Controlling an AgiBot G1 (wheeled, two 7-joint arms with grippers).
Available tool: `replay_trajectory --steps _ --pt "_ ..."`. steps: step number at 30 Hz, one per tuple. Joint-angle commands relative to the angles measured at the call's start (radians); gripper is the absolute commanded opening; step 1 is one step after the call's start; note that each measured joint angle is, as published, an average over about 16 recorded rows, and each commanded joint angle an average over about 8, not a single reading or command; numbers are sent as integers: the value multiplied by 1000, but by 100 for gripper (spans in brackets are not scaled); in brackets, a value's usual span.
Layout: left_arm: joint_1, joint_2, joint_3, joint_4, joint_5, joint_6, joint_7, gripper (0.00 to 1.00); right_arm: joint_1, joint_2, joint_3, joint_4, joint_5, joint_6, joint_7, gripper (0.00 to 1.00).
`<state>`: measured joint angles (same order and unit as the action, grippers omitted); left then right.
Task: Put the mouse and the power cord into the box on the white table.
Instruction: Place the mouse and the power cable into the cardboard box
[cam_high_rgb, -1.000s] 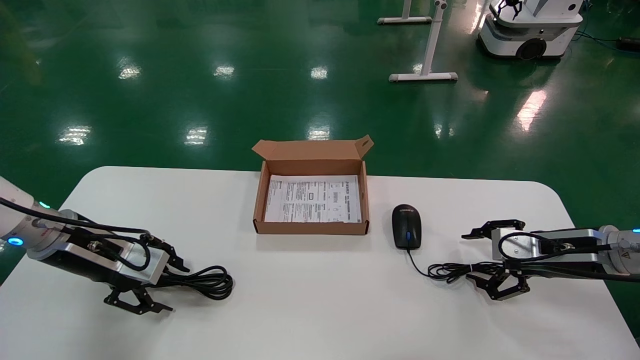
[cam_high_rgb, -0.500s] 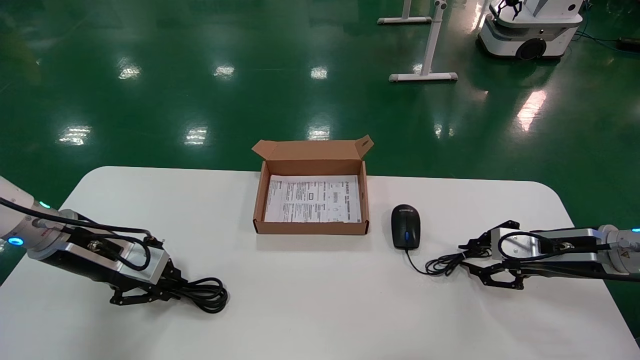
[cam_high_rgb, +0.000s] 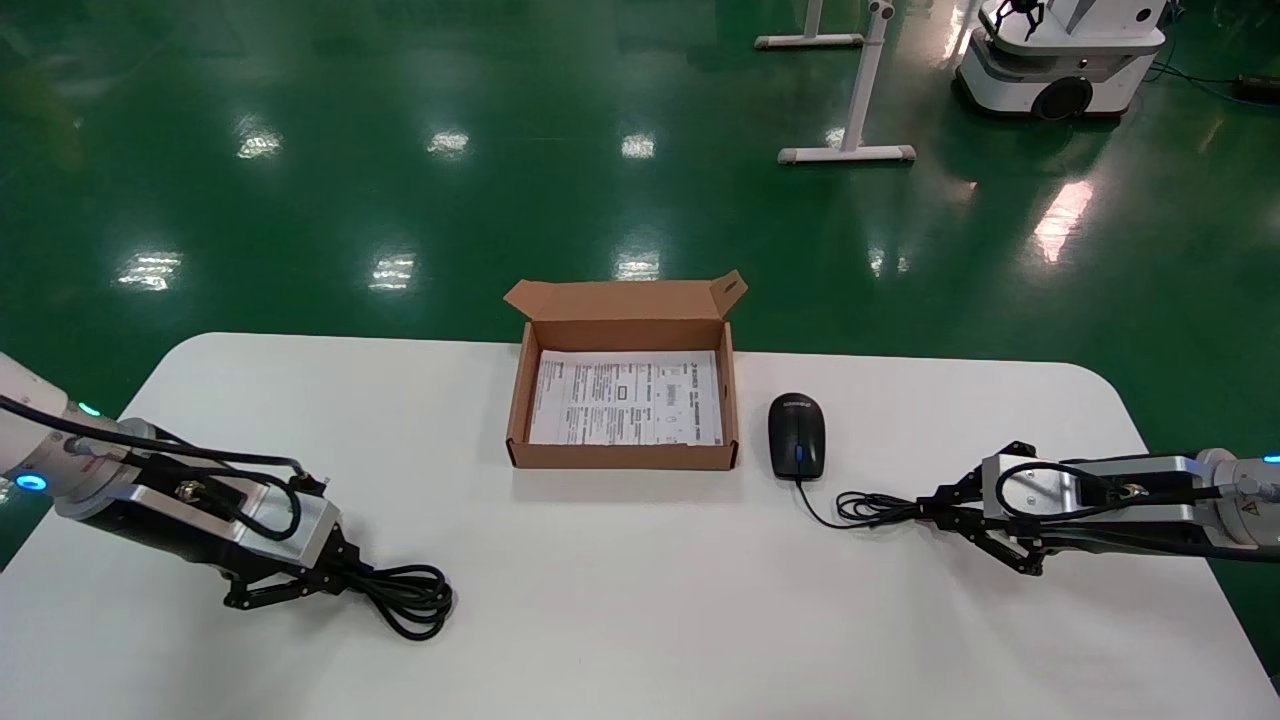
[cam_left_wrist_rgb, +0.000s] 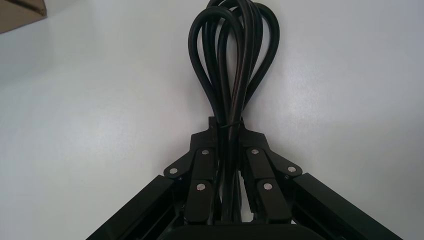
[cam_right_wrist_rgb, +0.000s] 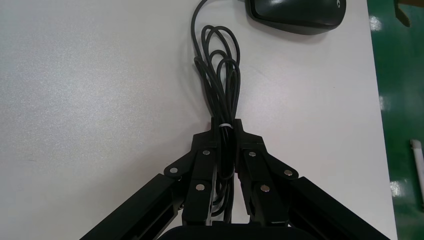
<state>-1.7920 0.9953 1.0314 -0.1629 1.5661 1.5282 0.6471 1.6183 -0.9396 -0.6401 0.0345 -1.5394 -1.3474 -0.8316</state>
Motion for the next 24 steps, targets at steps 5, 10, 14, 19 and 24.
replay_trajectory --steps 5,10,14,19,24 --pt "-29 -48 -58 12 -85 22 -15 0 42 17 18 5 26 -33 21 0" --pt "-105 -103 -114 -35 -168 37 -38 0 149 27 51 22 72 -55 81 0" --pt "-178 -124 -165 -78 -238 1 -96 0 230 0 74 43 104 -42 120 0" --pt "-260 -96 -233 -122 -320 -118 -157 0 278 -71 98 61 140 -25 139 0" --pt "-316 -37 -276 -142 -367 -217 -160 0 275 -146 109 60 159 -4 131 0"
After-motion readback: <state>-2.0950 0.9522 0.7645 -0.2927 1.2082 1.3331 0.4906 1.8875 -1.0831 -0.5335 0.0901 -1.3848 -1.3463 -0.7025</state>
